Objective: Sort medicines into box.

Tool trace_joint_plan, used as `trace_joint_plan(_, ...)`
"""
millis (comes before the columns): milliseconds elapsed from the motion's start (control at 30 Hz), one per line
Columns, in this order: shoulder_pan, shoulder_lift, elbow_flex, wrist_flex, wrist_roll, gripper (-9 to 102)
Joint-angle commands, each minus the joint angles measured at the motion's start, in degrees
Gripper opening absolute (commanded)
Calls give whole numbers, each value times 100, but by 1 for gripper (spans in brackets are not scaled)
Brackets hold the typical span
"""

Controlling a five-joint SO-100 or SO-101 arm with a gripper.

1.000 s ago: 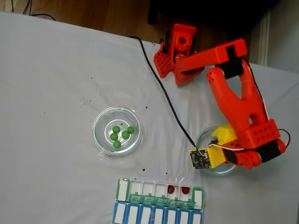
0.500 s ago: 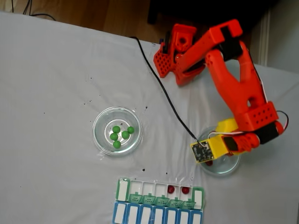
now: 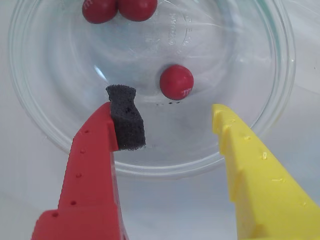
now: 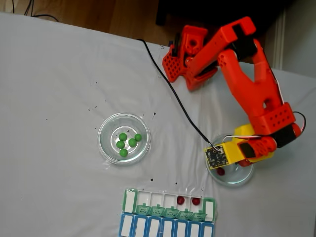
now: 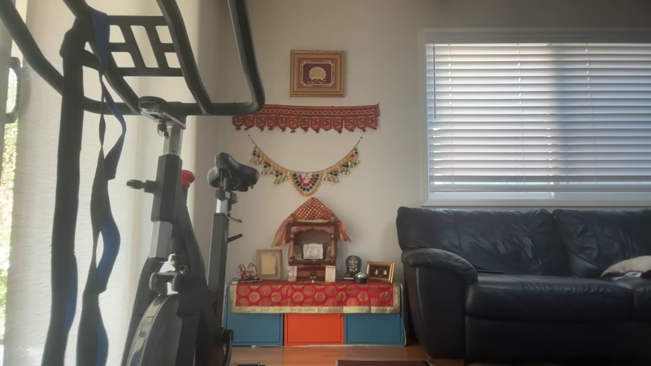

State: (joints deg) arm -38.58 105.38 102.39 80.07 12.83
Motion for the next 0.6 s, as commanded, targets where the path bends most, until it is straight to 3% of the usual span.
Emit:
trace_joint_plan(0,-44,44,-79,-88,35,26)
trace_joint_plan(567,26,-448,-290,9,-9,28)
